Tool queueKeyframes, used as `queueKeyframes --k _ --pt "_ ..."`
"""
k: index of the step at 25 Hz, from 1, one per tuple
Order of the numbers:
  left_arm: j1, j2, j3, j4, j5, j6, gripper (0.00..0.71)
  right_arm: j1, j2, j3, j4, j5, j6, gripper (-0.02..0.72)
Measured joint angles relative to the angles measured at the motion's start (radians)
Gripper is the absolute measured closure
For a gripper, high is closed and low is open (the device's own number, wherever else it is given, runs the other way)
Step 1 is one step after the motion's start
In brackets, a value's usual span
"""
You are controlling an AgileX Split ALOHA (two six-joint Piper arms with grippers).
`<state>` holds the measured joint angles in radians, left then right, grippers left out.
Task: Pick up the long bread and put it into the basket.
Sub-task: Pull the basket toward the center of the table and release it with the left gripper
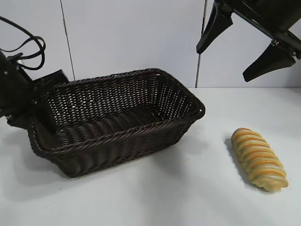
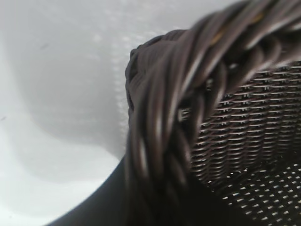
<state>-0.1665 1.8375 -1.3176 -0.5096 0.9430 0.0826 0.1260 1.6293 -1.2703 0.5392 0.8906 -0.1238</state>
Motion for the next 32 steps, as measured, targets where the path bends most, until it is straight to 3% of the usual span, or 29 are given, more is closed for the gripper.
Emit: queueKeyframes --k 7,11,23,25,29,32 --pt "0.006 0.096 -0.18 0.124 0.165 0.058 0.612 0.0 0.0 0.0 0.0 0.0 0.0 0.01" --pt "-0.006 0.164 -0.243 0.11 0.16 0.058 0.612 0.0 0.0 0.0 0.0 0.0 0.0 0.01" --pt "-0.029 0.286 -0.25 0.076 0.119 0.058 0.611 0.0 0.0 0.0 0.0 0.0 0.0 0.01" --pt "-0.029 0.287 -0.25 0.066 0.118 0.058 0.551 0.0 0.0 0.0 0.0 0.0 0.0 0.01" --pt "-0.029 0.287 -0.255 0.047 0.124 0.056 0.151 0.0 0.0 0.0 0.0 -0.001 0.0 0.01" --pt "-0.029 0.287 -0.264 0.048 0.14 0.036 0.051 0.0 0.0 0.0 0.0 -0.001 0.0 0.01"
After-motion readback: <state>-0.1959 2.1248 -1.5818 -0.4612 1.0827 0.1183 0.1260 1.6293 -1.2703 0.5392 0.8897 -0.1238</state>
